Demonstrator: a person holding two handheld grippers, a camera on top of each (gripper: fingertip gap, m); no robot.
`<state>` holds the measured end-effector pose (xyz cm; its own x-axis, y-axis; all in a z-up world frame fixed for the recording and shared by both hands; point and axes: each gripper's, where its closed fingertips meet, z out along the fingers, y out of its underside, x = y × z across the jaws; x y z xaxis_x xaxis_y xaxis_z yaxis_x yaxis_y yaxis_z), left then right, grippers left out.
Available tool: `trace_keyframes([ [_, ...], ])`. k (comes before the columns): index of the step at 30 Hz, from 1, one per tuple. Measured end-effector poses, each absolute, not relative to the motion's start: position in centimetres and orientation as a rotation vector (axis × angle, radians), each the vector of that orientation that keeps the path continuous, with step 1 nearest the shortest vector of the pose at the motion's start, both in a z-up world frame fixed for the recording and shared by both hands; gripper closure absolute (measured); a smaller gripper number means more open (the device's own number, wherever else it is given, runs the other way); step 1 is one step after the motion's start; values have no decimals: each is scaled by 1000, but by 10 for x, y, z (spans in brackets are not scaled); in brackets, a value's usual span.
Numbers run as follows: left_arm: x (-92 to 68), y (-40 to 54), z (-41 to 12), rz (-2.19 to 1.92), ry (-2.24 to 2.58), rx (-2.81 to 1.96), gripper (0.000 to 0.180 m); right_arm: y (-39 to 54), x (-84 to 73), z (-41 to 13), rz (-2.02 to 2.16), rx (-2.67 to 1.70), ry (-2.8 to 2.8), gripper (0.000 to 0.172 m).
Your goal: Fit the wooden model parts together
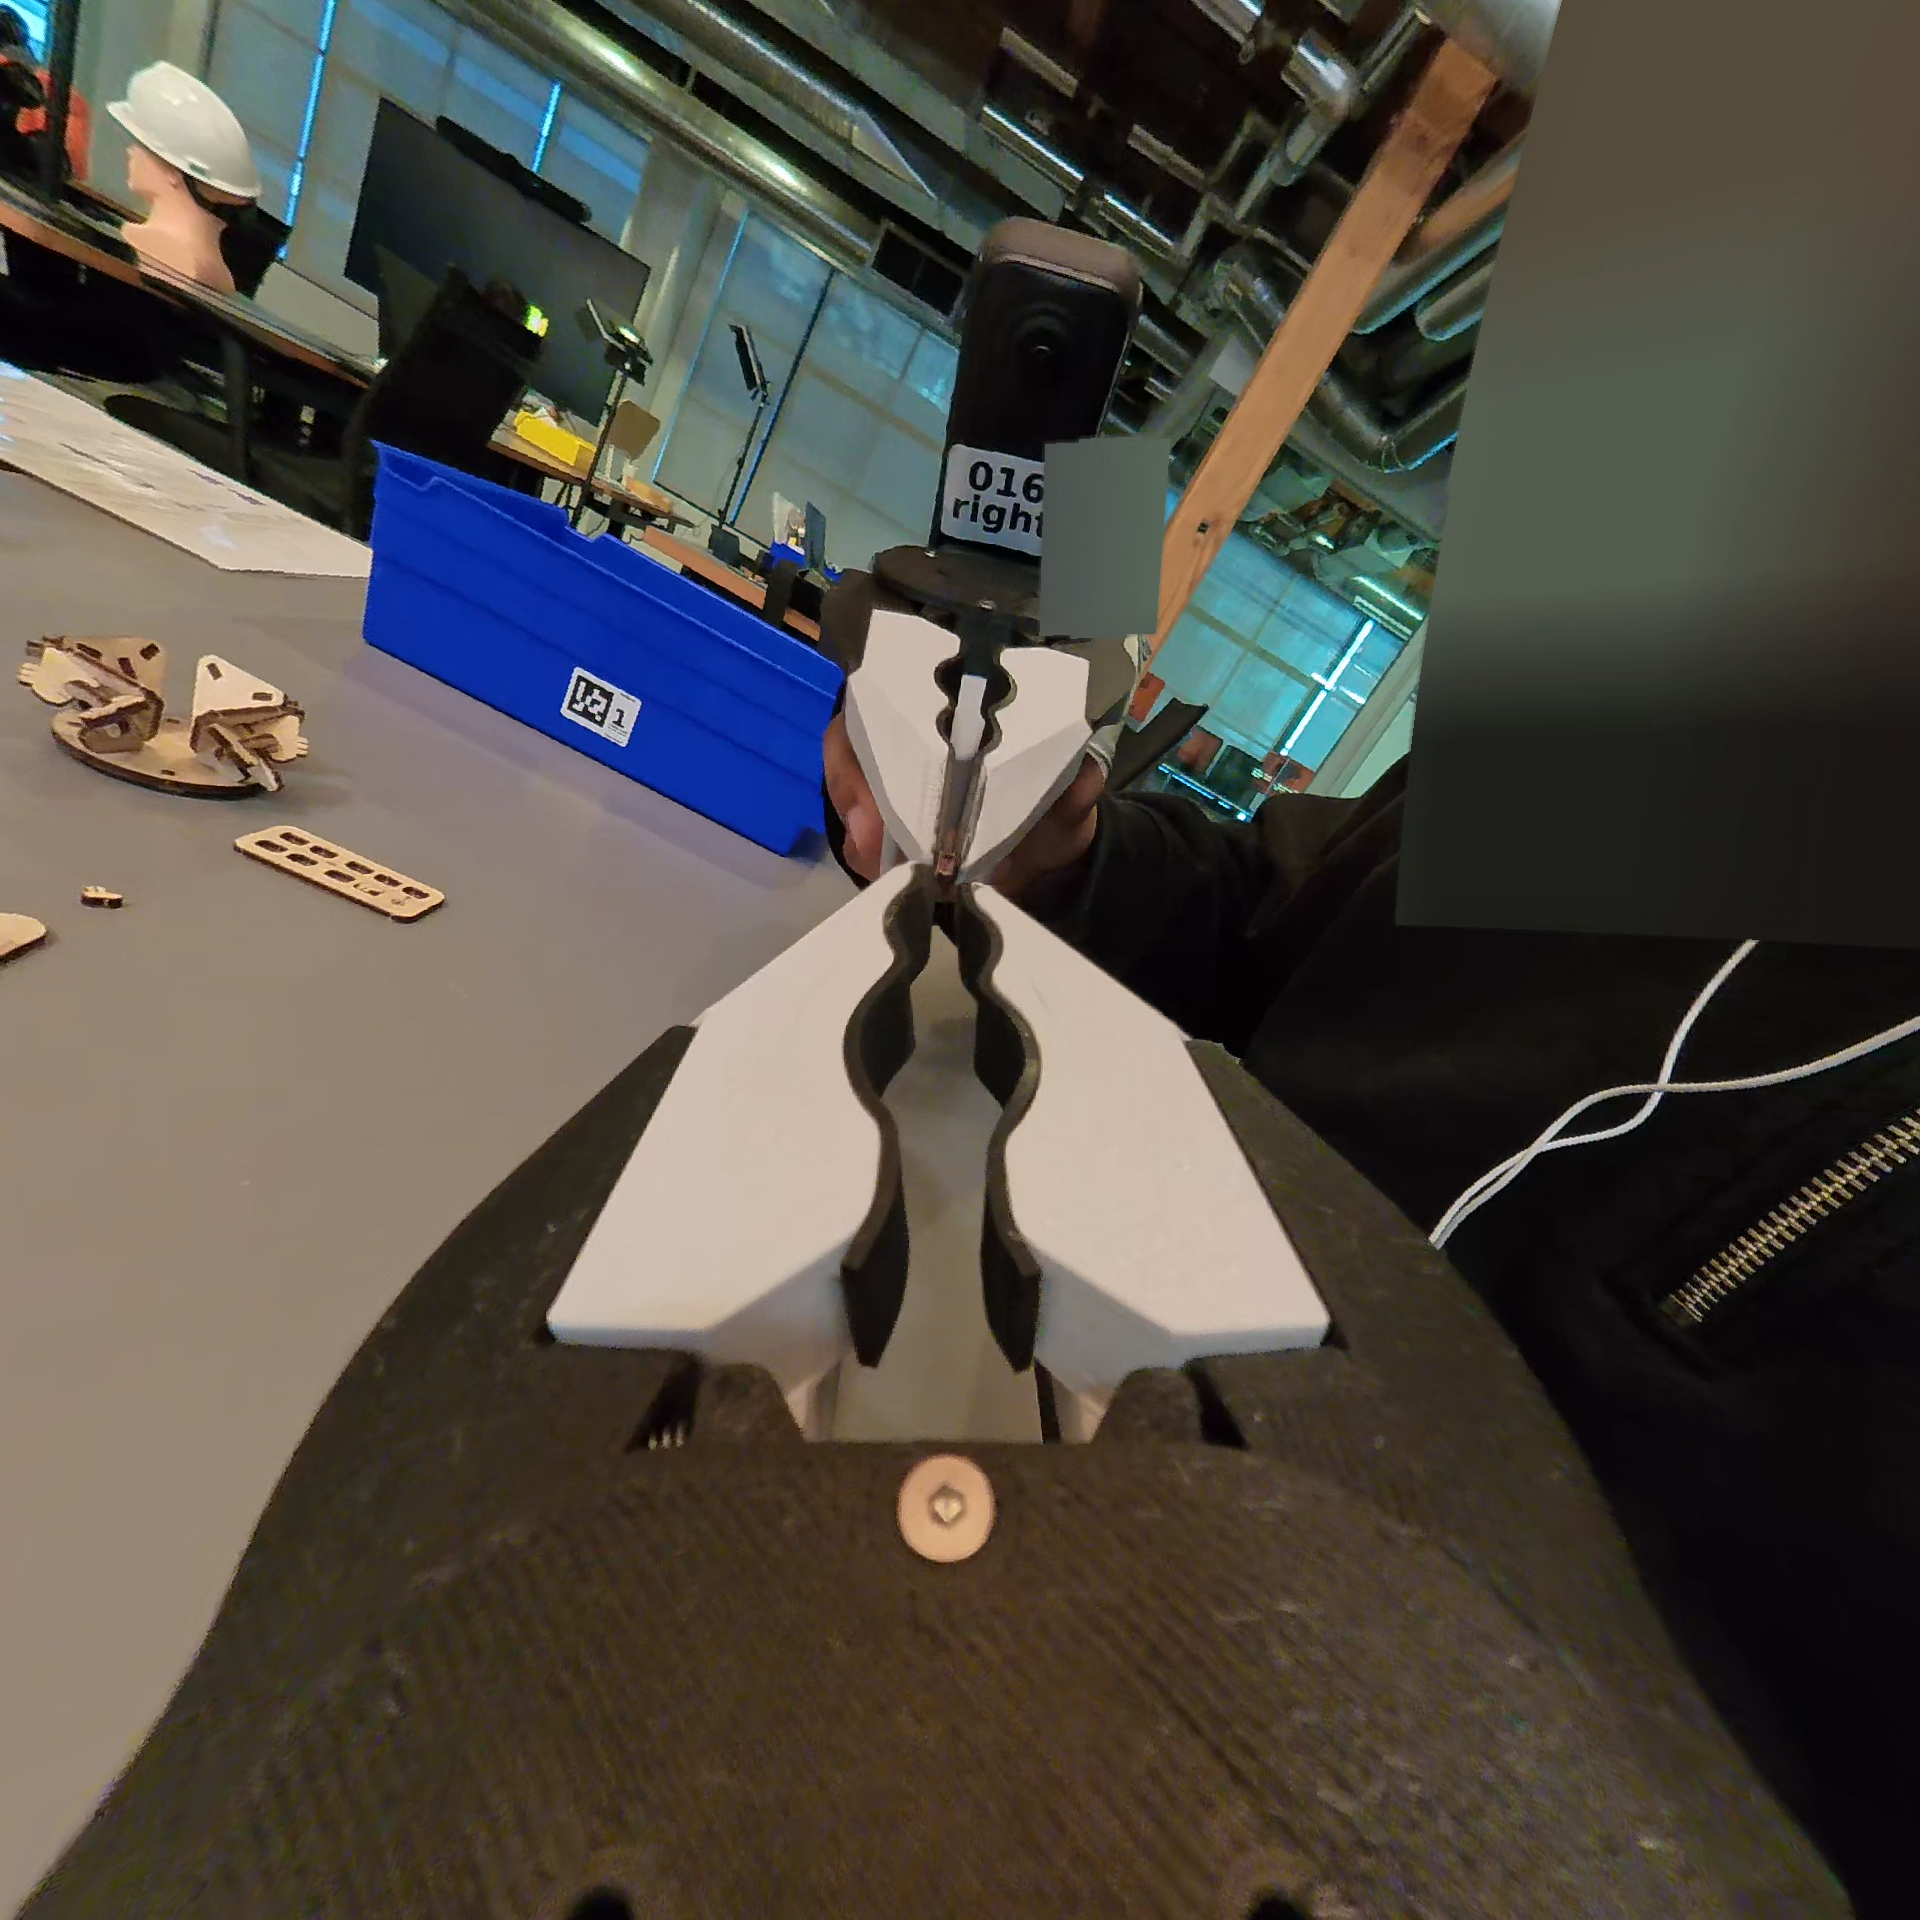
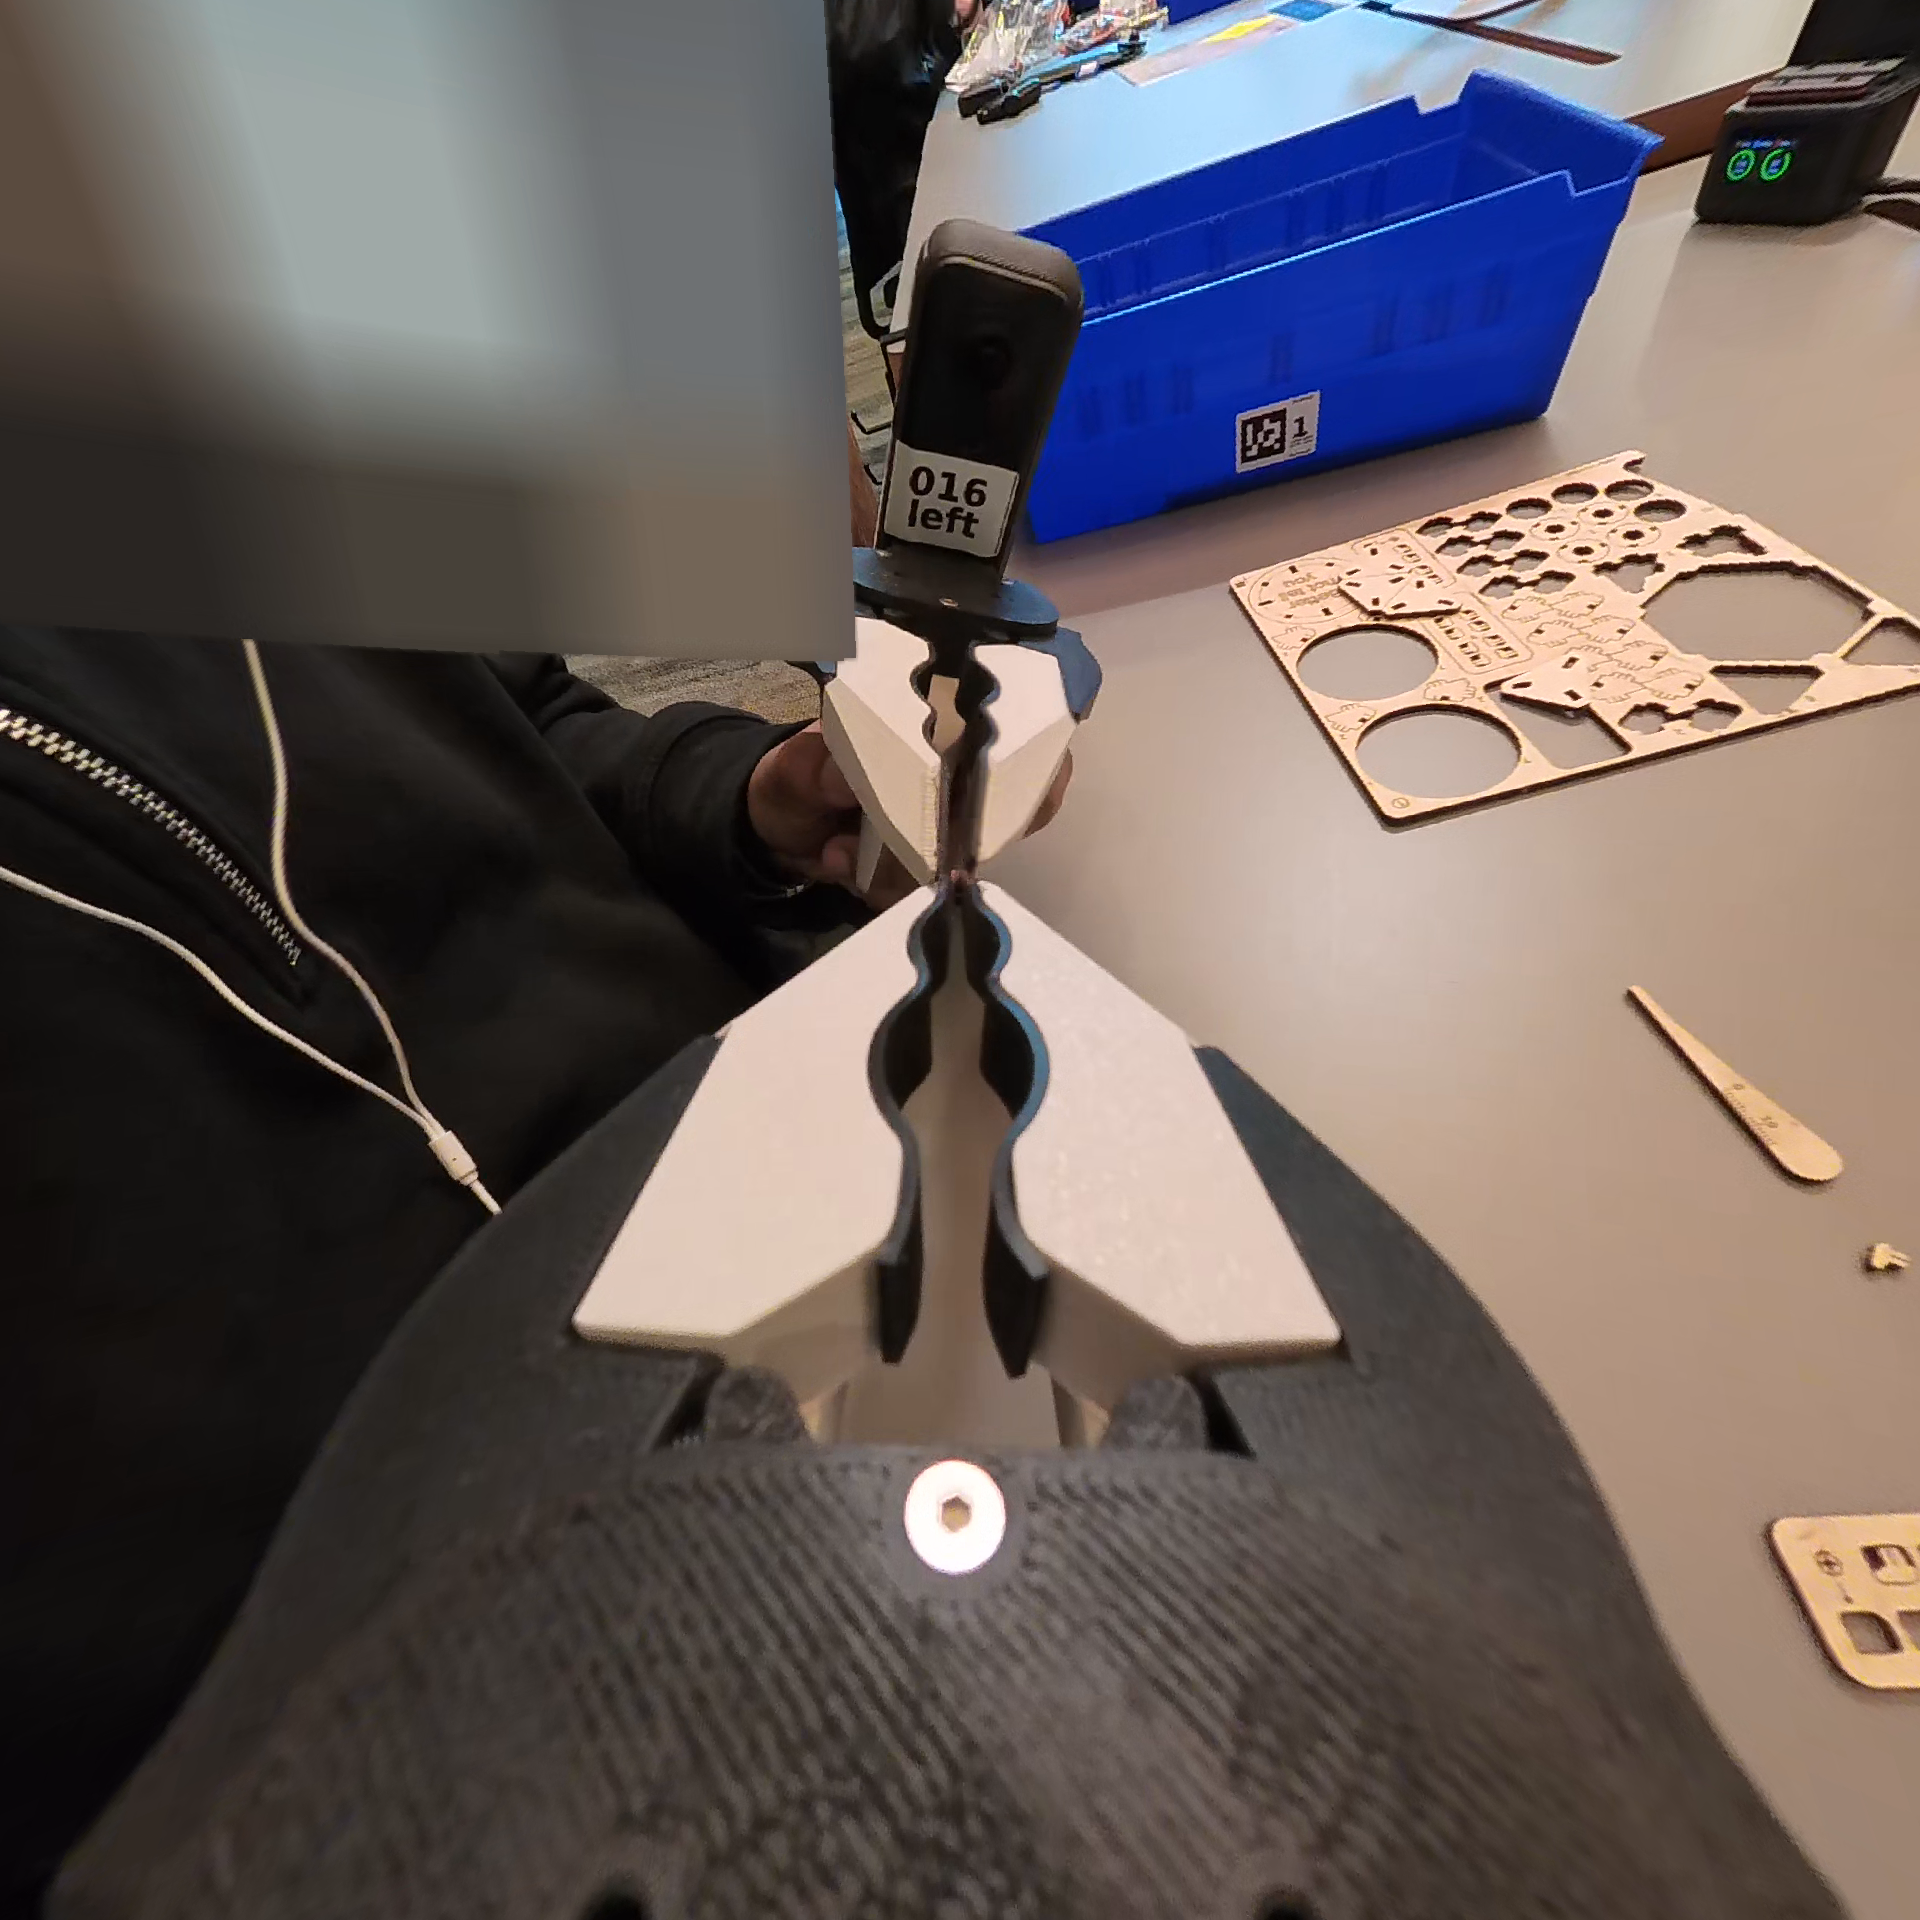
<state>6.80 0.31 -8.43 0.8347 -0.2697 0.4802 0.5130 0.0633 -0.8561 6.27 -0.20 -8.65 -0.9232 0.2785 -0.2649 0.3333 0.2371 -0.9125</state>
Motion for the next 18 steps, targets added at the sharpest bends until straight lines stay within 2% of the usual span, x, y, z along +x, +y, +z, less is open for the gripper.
trace_keyframes([
  [18, 71, 3, -85, -622, -203, -1390, 180, -6, 65, -88, -1810, 565, 2459, 172],
])
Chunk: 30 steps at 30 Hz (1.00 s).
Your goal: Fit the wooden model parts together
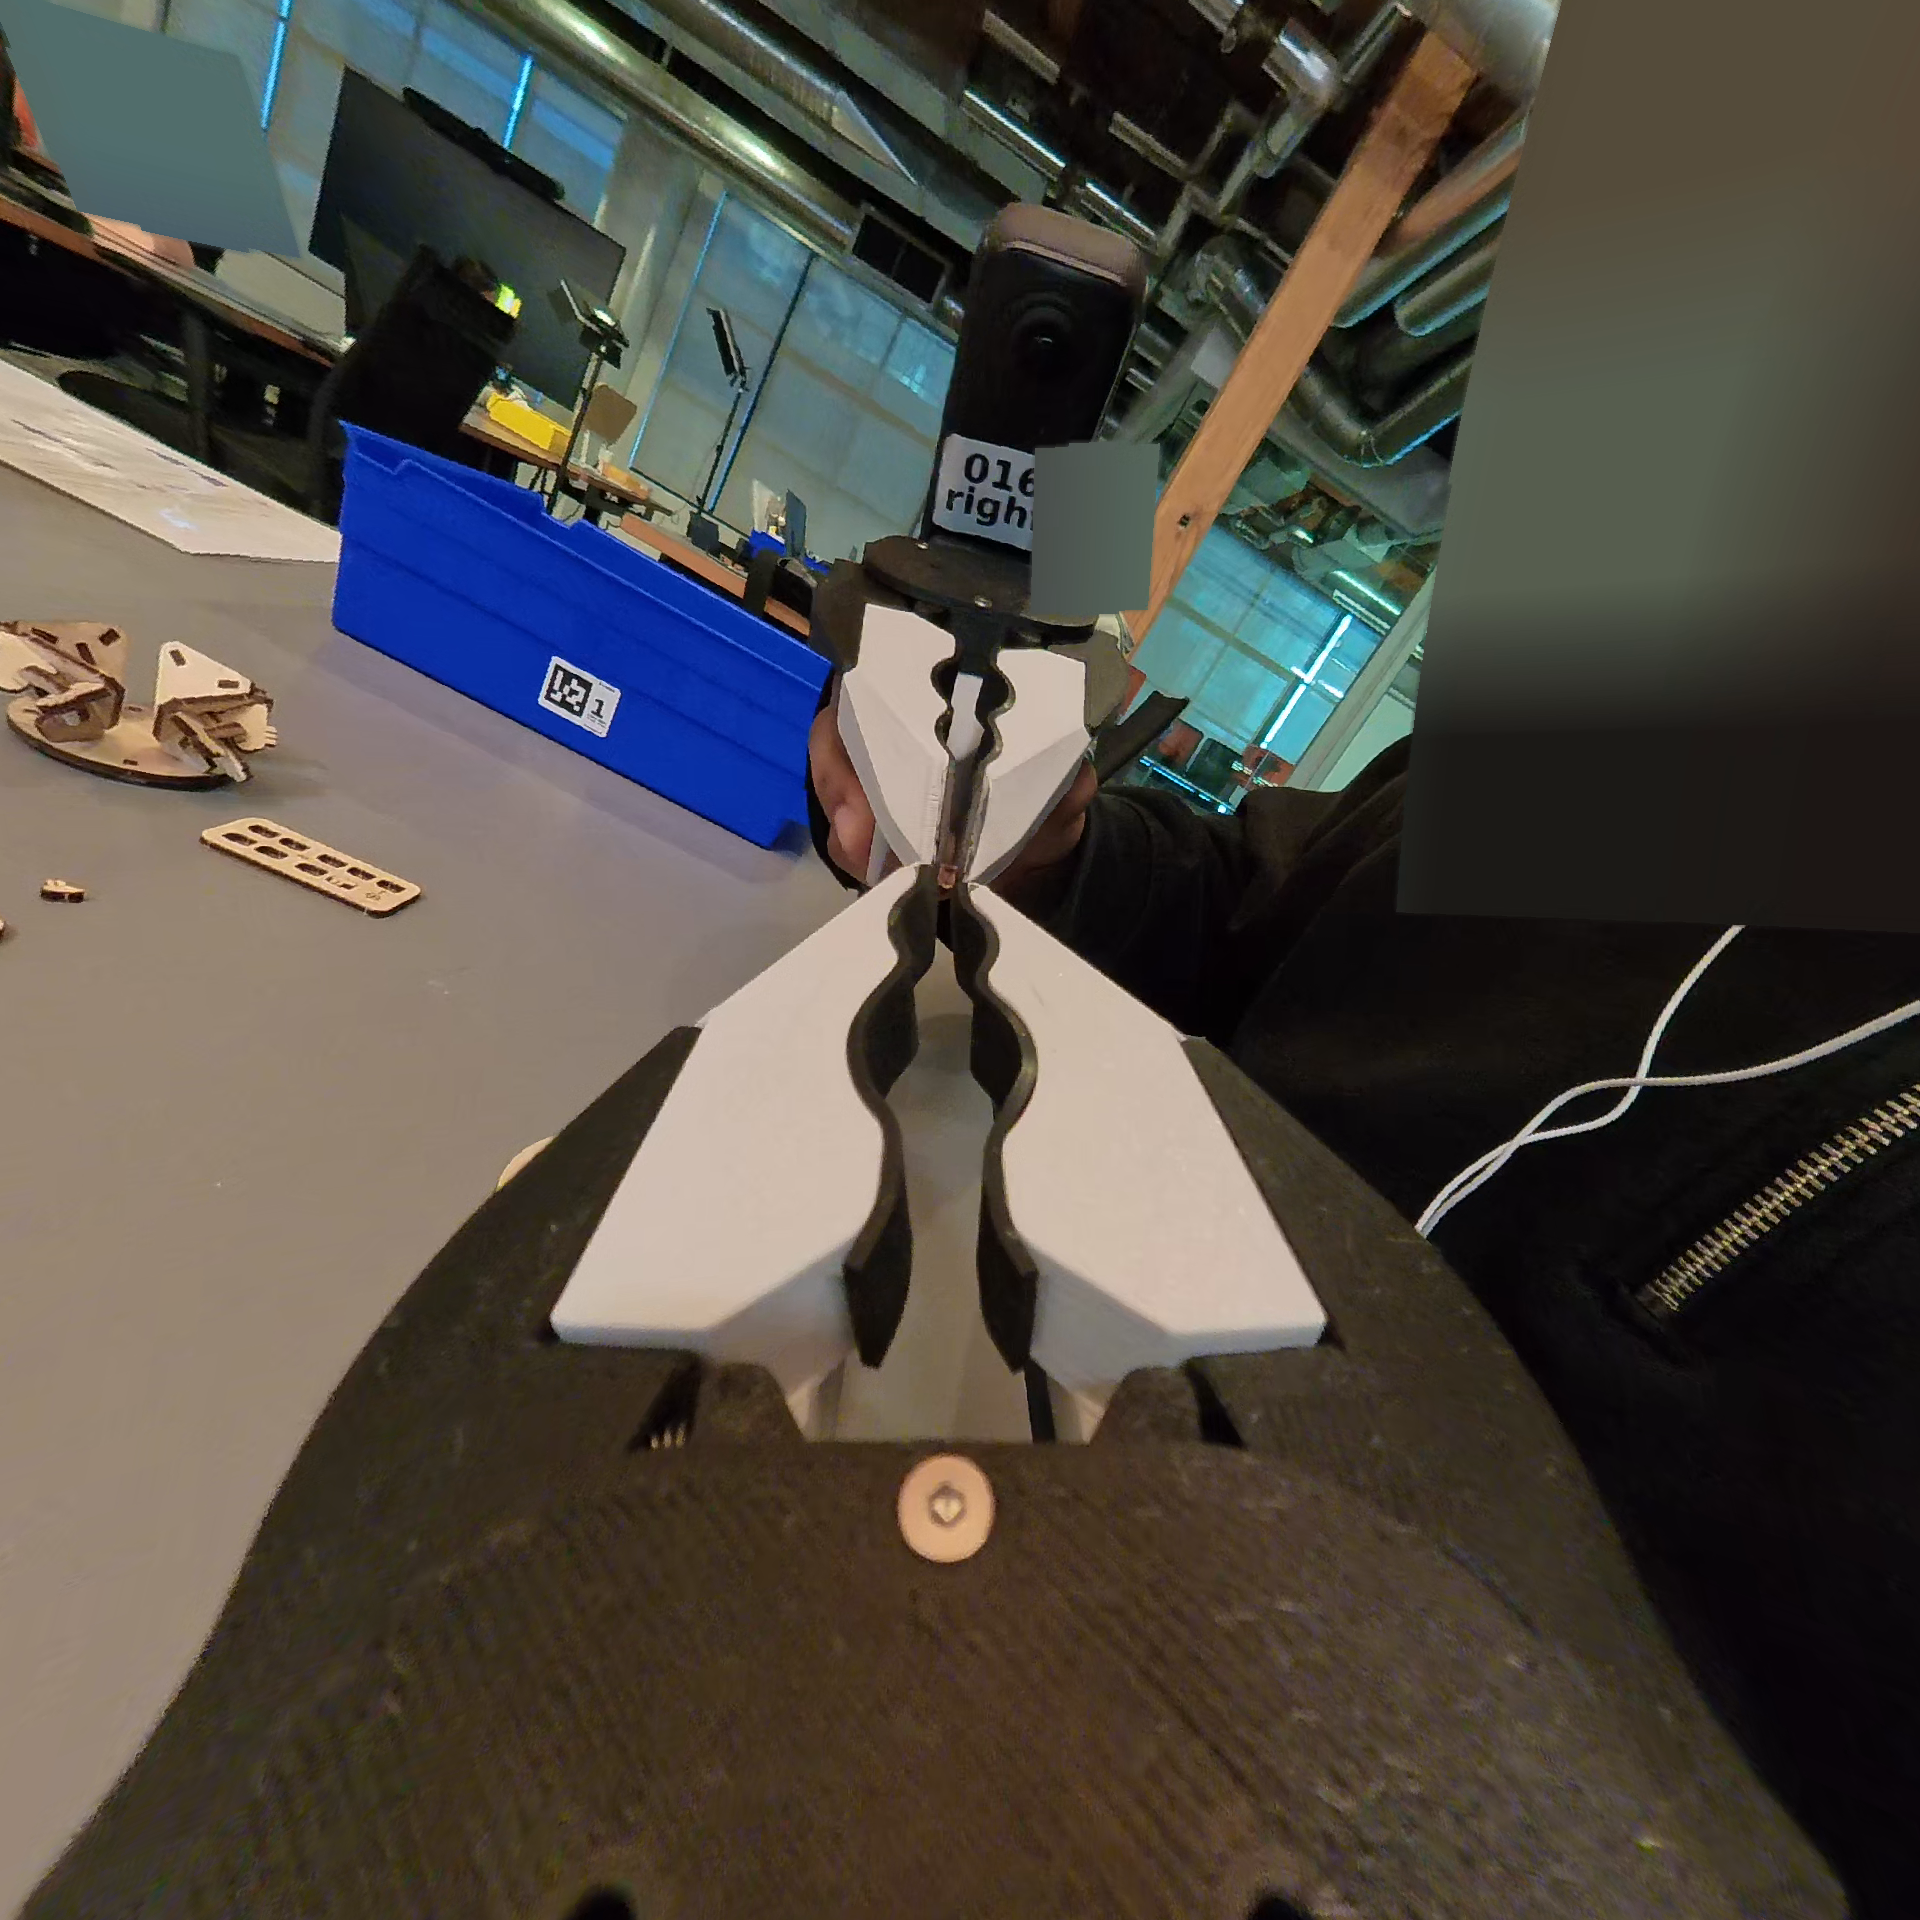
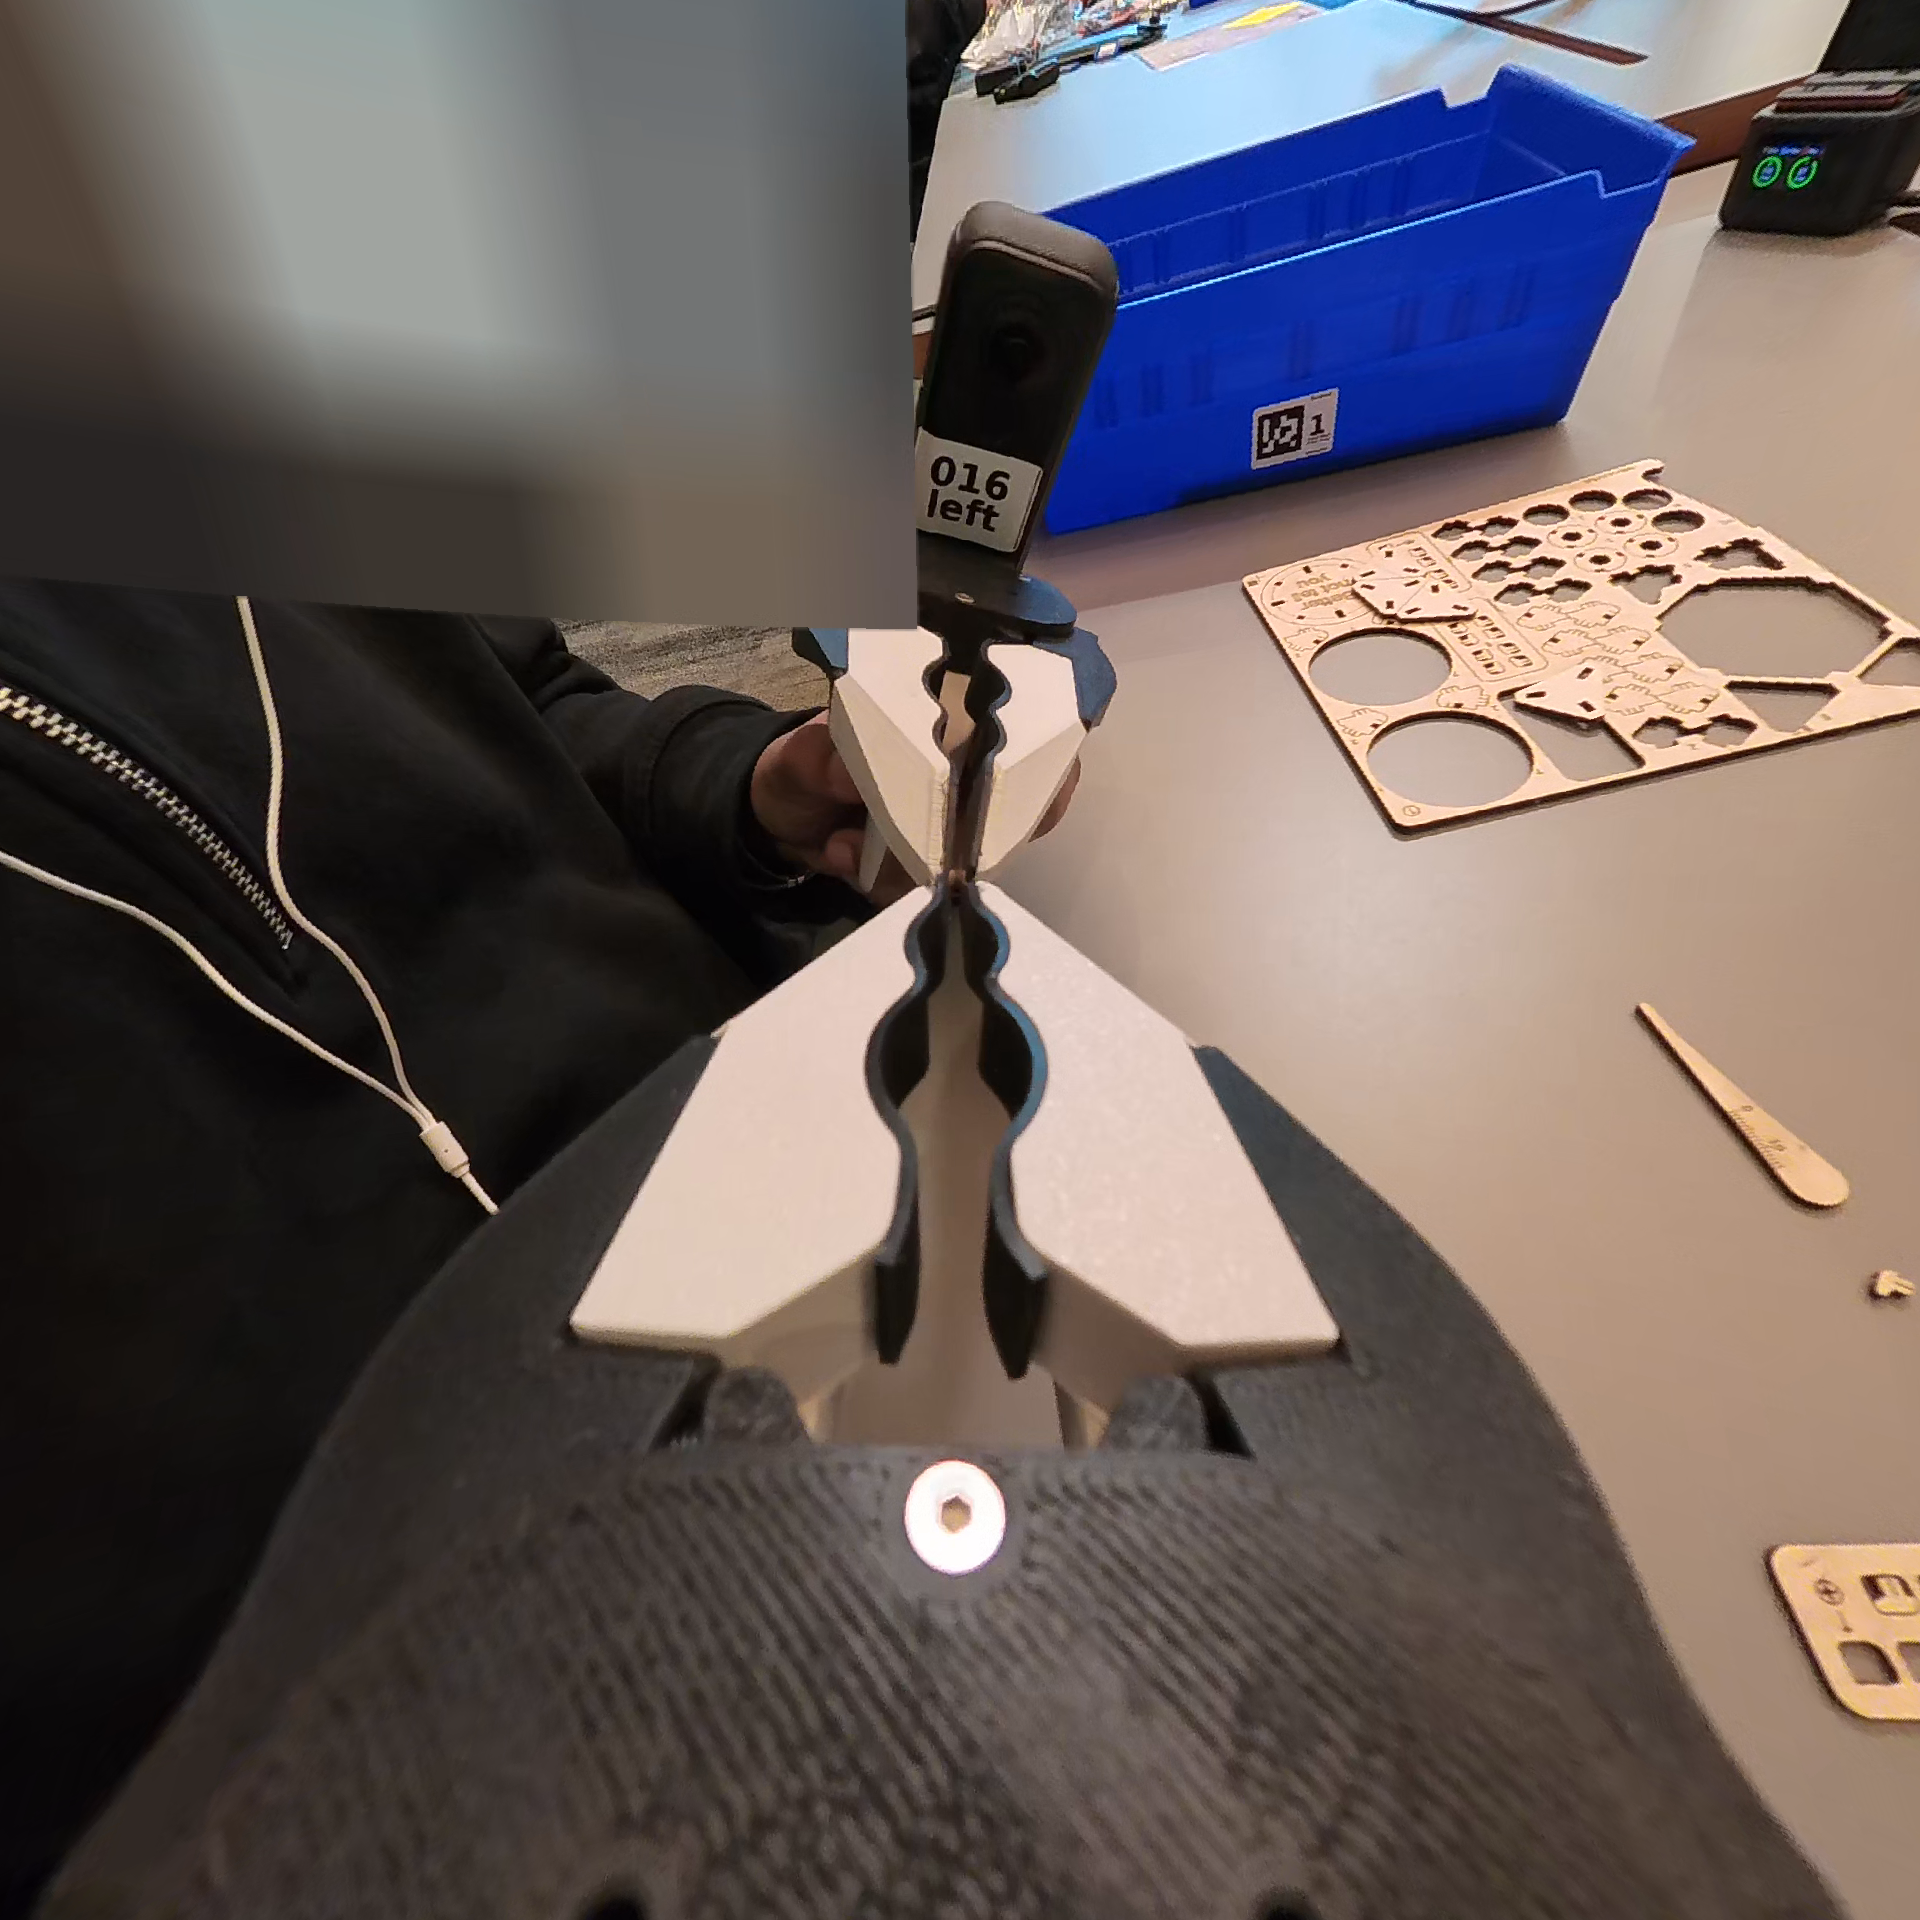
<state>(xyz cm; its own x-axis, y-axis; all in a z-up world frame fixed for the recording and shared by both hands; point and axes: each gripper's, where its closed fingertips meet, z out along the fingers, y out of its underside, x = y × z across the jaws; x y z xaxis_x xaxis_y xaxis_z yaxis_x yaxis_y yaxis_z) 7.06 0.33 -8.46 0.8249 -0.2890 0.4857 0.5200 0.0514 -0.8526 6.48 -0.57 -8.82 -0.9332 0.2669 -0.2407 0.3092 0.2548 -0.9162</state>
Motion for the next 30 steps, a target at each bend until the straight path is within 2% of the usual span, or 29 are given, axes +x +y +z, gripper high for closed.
trace_keyframes([
  [30, 71, 4, -85, -629, -203, -1392, 180, -7, 66, -88, -1823, 518, 2534, 171],
])
